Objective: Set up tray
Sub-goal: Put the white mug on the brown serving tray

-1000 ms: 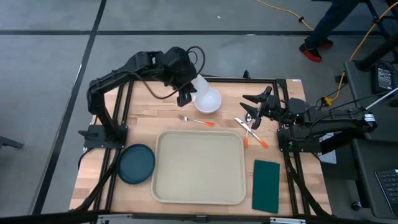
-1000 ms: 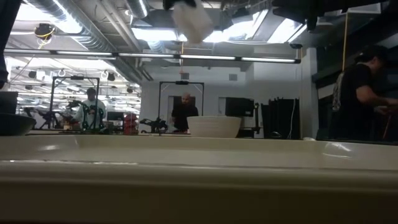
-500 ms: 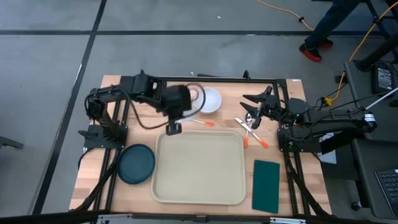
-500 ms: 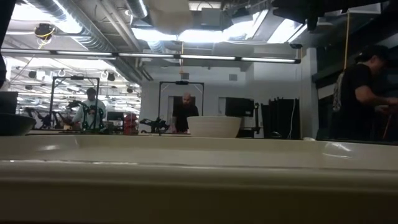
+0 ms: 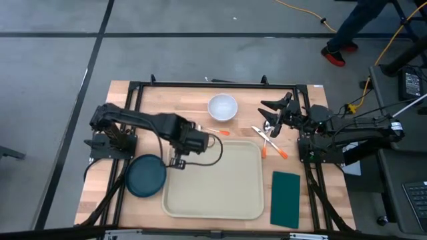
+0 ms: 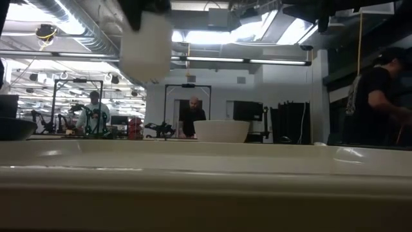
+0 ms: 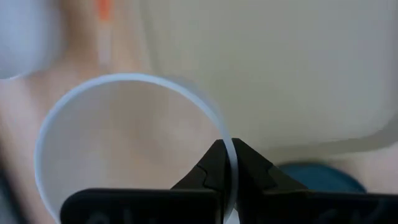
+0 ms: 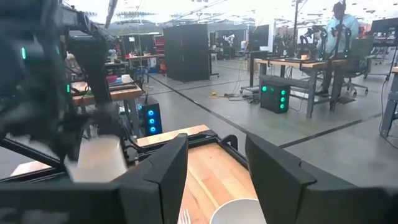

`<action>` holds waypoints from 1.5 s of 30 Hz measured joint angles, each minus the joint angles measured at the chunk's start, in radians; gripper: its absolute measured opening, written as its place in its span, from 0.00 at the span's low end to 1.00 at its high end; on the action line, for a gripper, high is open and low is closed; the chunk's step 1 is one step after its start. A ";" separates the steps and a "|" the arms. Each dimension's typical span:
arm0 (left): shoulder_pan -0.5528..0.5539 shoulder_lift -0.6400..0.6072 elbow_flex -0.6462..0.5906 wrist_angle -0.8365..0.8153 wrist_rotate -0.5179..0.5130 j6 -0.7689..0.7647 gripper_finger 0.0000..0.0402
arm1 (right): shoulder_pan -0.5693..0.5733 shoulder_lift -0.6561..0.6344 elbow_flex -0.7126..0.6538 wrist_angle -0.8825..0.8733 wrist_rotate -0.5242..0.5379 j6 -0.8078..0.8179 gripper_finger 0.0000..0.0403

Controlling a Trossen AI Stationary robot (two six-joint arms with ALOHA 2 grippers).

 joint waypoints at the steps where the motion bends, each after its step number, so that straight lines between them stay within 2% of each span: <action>1: 0.000 0.000 -0.039 0.041 0.031 0.002 0.01 | 0.000 0.000 0.000 0.000 0.000 0.000 0.42; 4: 0.009 -0.003 -0.143 0.155 0.080 -0.006 0.01 | 0.000 -0.001 0.000 0.000 0.000 0.001 0.42; 7: 0.019 -0.009 -0.229 0.197 0.073 -0.052 0.01 | 0.000 -0.002 0.000 0.000 0.000 0.003 0.42; 14: 0.054 -0.086 -0.411 0.410 0.076 -0.178 0.01 | 0.000 -0.002 0.000 0.000 -0.010 0.003 0.42; 20: 0.076 -0.158 -0.519 0.473 0.070 -0.264 0.01 | 0.000 -0.002 0.000 0.000 -0.010 0.002 0.42; 32: 0.073 -0.164 -0.616 0.539 0.074 -0.291 0.01 | 0.000 -0.002 0.000 0.000 -0.010 0.002 0.42; 45: 0.073 -0.165 -0.654 0.557 0.097 -0.283 0.01 | 0.000 -0.002 0.000 0.000 -0.010 0.002 0.42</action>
